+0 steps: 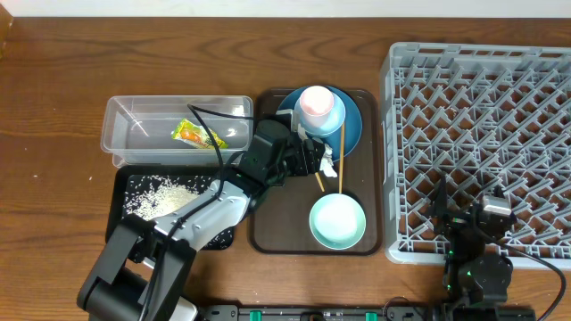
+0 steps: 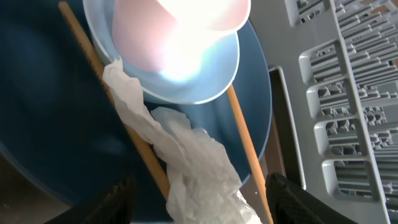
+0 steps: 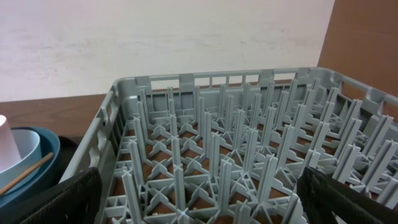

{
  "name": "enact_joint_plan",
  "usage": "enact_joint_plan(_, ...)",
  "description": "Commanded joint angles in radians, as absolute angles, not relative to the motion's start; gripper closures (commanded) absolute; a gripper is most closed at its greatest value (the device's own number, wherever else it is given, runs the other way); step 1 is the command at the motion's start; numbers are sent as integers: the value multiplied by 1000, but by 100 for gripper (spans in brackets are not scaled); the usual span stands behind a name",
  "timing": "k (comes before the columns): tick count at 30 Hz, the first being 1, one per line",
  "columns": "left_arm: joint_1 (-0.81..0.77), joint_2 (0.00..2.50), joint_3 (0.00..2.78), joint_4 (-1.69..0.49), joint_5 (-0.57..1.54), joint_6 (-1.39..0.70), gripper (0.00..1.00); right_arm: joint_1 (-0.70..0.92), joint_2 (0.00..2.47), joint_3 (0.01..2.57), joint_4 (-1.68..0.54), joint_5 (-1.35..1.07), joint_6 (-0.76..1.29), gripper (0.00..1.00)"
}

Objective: Sort waste into correct bins and load items into the dishwasher rack
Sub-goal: 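Move the left gripper to the white tissue on the blue plate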

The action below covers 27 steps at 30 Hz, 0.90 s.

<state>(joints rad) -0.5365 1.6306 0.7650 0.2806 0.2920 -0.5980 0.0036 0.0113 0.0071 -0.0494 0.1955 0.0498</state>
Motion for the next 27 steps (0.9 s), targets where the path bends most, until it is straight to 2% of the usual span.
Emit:
enact_joint_plan(1, -554, 1642, 763, 295, 272, -587, 31, 3, 10, 5, -53, 199, 67, 1)
enact_joint_plan(7, -604, 1642, 763, 302, 257, -587, 31, 3, 10, 5, -53, 199, 67, 1)
enact_joint_plan(13, -640, 1642, 763, 292, 145, -583, 31, 3, 10, 5, -53, 199, 67, 1)
enact_joint_plan(27, -641, 1646, 763, 286, 140, -583, 32, 3, 10, 5, -53, 199, 66, 1)
